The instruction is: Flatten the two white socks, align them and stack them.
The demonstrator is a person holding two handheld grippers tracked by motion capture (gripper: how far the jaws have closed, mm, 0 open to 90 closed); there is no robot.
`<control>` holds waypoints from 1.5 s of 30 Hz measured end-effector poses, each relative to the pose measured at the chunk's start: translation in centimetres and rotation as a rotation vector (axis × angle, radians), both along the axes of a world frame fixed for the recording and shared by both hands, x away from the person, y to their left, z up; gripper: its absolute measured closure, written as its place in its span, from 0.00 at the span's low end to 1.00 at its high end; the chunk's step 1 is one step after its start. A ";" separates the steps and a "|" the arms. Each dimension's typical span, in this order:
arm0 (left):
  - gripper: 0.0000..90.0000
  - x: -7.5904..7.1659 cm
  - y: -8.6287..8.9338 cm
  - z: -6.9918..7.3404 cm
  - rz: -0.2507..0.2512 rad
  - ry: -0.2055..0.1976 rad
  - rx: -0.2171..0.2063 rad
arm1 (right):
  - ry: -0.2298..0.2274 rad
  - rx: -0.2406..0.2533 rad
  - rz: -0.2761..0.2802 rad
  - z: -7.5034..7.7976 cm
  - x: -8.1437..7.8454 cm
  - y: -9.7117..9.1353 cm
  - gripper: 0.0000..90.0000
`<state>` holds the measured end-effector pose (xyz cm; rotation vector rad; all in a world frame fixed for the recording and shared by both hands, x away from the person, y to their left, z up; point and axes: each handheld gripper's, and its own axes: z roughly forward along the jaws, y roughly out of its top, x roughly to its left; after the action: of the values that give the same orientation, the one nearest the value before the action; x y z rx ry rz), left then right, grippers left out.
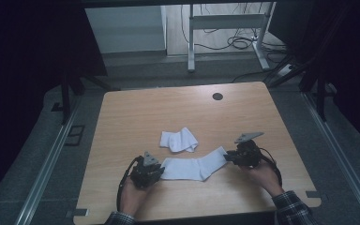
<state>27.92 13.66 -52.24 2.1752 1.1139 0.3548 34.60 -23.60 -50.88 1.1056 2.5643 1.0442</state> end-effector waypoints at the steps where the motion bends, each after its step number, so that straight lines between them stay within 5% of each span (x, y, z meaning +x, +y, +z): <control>1: 0.80 0.2 0.1 0.2 0.009 -0.006 -0.011 | -0.004 0.003 -0.002 0.1 0.0 -0.1 0.77; 7: 0.72 1.8 -0.1 1.7 0.028 -0.041 -0.031 | -0.039 -0.004 -0.042 0.3 0.5 -1.2 0.69; 16: 0.68 6.2 -2.4 2.5 0.048 -0.035 -0.037 | -0.078 -0.053 -0.112 -0.9 1.8 -3.8 0.50; 27: 0.64 9.9 -4.5 0.1 0.102 0.032 0.039 | -0.093 -0.064 -0.140 -2.3 2.7 -5.8 0.43; 31: 0.81 10.0 -4.6 -0.3 0.101 0.037 0.031 | -0.102 -0.067 -0.131 -2.5 2.5 -5.5 0.37; 34: 0.92 10.0 -5.0 0.5 0.095 0.006 0.018 | -0.108 -0.061 -0.129 -2.6 2.4 -5.6 0.37; 39: 0.93 10.2 -6.1 3.0 0.056 -0.036 -0.044 | -0.113 -0.054 -0.132 -2.7 2.4 -5.6 0.36; 45: 0.93 10.7 -8.4 5.9 0.000 -0.072 -0.069 | -0.118 -0.053 -0.129 -2.7 2.3 -5.5 0.36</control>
<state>38.64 5.29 -46.34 2.0858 1.0714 0.3856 36.92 -29.12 -53.58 1.1425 2.3807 0.9750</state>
